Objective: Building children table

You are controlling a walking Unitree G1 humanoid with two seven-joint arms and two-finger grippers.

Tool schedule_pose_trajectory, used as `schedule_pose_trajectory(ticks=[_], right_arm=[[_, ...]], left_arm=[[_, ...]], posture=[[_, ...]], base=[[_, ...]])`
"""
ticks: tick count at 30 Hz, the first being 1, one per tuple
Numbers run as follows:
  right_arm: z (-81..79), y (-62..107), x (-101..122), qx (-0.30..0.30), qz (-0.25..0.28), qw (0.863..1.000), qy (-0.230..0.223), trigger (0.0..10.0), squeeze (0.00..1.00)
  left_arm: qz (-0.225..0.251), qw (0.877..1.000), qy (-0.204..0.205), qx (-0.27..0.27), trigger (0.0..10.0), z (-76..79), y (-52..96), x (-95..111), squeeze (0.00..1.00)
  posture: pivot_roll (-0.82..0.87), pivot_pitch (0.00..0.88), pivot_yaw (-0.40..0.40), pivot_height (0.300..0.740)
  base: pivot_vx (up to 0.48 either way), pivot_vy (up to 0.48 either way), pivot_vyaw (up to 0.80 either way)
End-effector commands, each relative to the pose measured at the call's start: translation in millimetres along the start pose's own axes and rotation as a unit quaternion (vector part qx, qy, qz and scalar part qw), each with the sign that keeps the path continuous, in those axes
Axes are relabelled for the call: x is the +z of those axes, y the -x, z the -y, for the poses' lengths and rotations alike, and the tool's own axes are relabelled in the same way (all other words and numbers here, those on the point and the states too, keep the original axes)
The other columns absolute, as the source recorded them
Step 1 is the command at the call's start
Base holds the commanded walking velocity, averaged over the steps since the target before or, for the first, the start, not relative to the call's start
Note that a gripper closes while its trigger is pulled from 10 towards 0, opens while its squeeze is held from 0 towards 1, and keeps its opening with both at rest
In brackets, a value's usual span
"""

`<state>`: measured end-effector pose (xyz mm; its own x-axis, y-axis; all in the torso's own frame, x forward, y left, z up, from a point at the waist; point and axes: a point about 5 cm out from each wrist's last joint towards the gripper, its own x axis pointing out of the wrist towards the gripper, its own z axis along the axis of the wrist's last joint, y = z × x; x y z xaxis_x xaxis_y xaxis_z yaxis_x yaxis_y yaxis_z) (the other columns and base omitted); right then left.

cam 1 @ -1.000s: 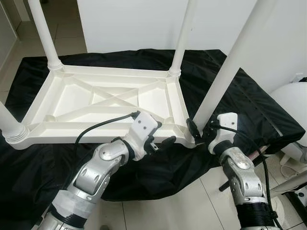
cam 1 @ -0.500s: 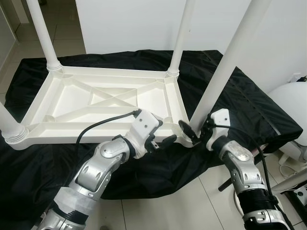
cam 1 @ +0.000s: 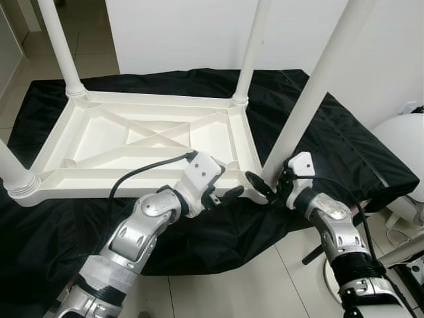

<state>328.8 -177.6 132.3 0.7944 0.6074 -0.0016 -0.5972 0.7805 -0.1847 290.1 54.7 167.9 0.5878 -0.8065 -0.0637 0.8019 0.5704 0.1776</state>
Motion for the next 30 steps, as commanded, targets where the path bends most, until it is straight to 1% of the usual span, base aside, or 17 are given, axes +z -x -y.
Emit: schedule_pose_trajectory(ticks=[1, 7, 8, 10, 11, 13, 17, 18, 19, 20, 22, 23, 24, 25, 28, 29, 30], right_arm=[[0.9, -0.7, 0, 0.009, -0.004, 1.0, 0.006, 0.0, 0.0], [-0.1, 1.6, -3, 0.015, -0.008, 1.0, -0.007, 0.0, 0.0], [-0.1, 1.9, -4, 0.013, -0.009, 1.0, -0.009, 6.3, 0.0], [0.2, 1.8, -4, 0.009, -0.01, 1.0, -0.011, 6.3, 0.0], [0.7, 1.7, -4, 0.004, -0.009, 1.0, -0.015, 10.0, 0.0], [0.0, 2.1, -4, -0.003, -0.005, 1.0, -0.028, 10.0, 0.0], [-1.7, 2.3, -3, -0.008, -0.004, 0.999, -0.038, 10.0, 0.0], [-3.1, 1.9, -3, -0.022, -0.004, 0.999, -0.042, 10.0, 0.0], [-3.1, 1.9, -3, -0.022, -0.004, 0.999, -0.042, 10.0, 0.0], [-4.9, 1.2, -2, -0.047, -0.007, 0.998, -0.043, 10.0, 0.0], [-4.9, 1.2, -2, -0.047, -0.007, 0.998, -0.043, 10.0, 0.0], [-6.3, 0.9, -2, -0.066, -0.01, 0.997, -0.042, 10.0, 0.0], [-11.5, 0.2, 1, -0.096, -0.007, 0.994, -0.047, 10.0, 0.0], [-11.5, 0.2, 1, -0.096, -0.007, 0.994, -0.047, 10.0, 0.0], [-24.9, -0.3, 4, -0.156, -0.003, 0.985, -0.072, 10.0, 0.0], [-28.4, -0.4, 2, -0.187, -0.008, 0.979, -0.085, 10.0, 0.0], [-28.4, -0.4, 2, -0.187, -0.008, 0.979, -0.085, 10.0, 0.0]], left_arm=[[0.003, 1.0, -0.006, 0.0, 10.0, -1.9, -1.5, 2, 0.0], [0.006, 1.0, -0.005, -0.002, 10.0, -1.5, -2.0, 3, 0.0], [0.006, 1.0, -0.005, -0.002, 10.0, -1.3, -2.0, 3, 0.0], [0.007, 1.0, -0.005, -0.002, 10.0, -1.3, -2.0, 3, 0.0], [0.007, 1.0, -0.005, -0.002, 10.0, -1.3, -2.1, 3, 0.0], [0.007, 1.0, -0.003, -0.001, 10.0, -0.7, -1.7, 2, 0.0], [0.006, 1.0, -0.003, -0.001, 10.0, -0.4, -1.3, 2, 0.0], [0.006, 1.0, -0.002, -0.001, 10.0, -0.1, -1.0, 2, 0.0], [0.006, 1.0, -0.002, -0.001, 10.0, -0.1, -1.0, 2, 0.0], [0.005, 1.0, -0.001, 0.0, 10.0, 0.4, -0.5, 1, 0.0], [0.005, 1.0, -0.001, 0.0, 10.0, 0.4, -0.5, 1, 0.0], [0.005, 1.0, 0.0, 0.0, 10.0, 0.8, 0.0, 1, 0.0], [0.005, 1.0, 0.0, 0.0, 10.0, 0.9, 0.6, 1, 0.0], [0.005, 1.0, 0.0, 0.0, 10.0, 0.9, 0.6, 1, 0.0], [0.004, 1.0, 0.002, 0.002, 10.0, 1.0, 1.6, 0, 0.0], [0.004, 1.0, 0.003, 0.002, 10.0, 1.2, 1.7, 0, 0.0], [0.004, 1.0, 0.003, 0.002, 10.0, 1.2, 1.7, 0, 0.0]], posture=[[-0.04, 0.016, -0.032, 0.74], [-0.04, 0.022, -0.033, 0.74], [-0.04, 0.023, -0.033, 0.74], [-0.04, 0.023, -0.033, 0.74], [-0.04, 0.023, -0.033, 0.74], [-0.04, 0.028, -0.038, 0.74], [-0.04, 0.03, -0.04, 0.74], [-0.04, 0.035, -0.04, 0.74], [-0.04, 0.035, -0.04, 0.74], [-0.04, 0.039, -0.043, 0.74], [-0.04, 0.039, -0.043, 0.74], [-0.04, 0.042, -0.043, 0.74], [-0.03, 0.045, -0.046, 0.74], [-0.03, 0.045, -0.046, 0.74], [-0.03, 0.044, -0.043, 0.74], [-0.03, 0.044, -0.043, 0.74], [-0.03, 0.044, -0.043, 0.74]], base=[[0.0, 0.0, 0.0], [0.0, 0.0, 0.0], [0.0, 0.0, 0.0], [0.0, 0.0, 0.0], [0.0, 0.0, 0.0], [0.0, 0.0, 0.0], [0.0, 0.0, 0.0], [0.0, 0.0, 0.0], [0.0, 0.0, 0.0], [0.0, 0.0, 0.0], [0.0, 0.0, 0.0], [0.0, 0.0, 0.0], [0.0, 0.0, 0.0], [0.0, 0.0, 0.0], [0.0, 0.0, 0.0], [0.0, 0.0, 0.0], [0.0, 0.0, 0.0]])
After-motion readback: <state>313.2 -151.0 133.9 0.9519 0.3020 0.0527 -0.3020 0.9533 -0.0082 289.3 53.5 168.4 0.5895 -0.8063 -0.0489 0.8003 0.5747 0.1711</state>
